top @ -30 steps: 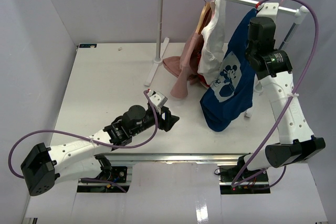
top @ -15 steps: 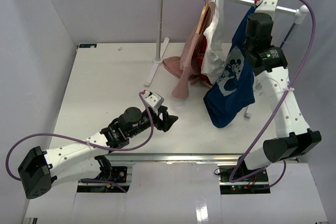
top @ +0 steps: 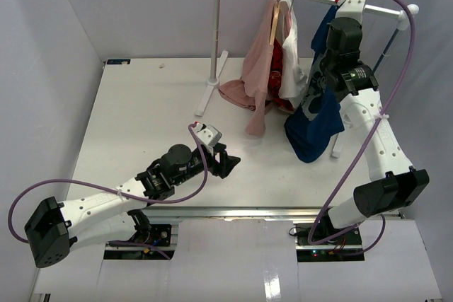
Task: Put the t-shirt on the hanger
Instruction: Place the hanger at the clothesline.
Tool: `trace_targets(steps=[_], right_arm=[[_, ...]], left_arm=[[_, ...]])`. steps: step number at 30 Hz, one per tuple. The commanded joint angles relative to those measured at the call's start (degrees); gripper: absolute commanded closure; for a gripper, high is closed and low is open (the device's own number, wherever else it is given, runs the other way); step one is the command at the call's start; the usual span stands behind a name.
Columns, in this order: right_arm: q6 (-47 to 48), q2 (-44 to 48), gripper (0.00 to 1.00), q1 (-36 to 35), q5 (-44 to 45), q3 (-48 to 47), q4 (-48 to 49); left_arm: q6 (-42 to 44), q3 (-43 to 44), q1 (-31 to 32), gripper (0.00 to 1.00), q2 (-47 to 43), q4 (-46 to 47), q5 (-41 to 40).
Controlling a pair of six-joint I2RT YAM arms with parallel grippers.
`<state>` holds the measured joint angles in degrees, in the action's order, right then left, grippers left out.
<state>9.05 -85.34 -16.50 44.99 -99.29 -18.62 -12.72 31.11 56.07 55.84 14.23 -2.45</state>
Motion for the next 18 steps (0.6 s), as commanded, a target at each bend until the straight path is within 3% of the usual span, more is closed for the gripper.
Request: trace_targets(steps=[1, 9, 18], right_arm=[[2.81, 2.29, 0.92, -0.02, 1.48, 1.83, 12.72], [1.96, 5.43, 0.92, -1.19, 0.34, 5.30, 12.80], [10.64, 5.71, 0.92, -2.25, -2.03, 6.95, 13.09]], left_arm=[[0.42, -0.08, 0.26, 0.23, -0.47, 1.15, 0.97], [0.31, -0.02, 0.26, 0.23, -0.62, 1.15, 1.18], [-0.04, -0.14, 0.26, 0.23, -0.78, 1.46, 1.83]])
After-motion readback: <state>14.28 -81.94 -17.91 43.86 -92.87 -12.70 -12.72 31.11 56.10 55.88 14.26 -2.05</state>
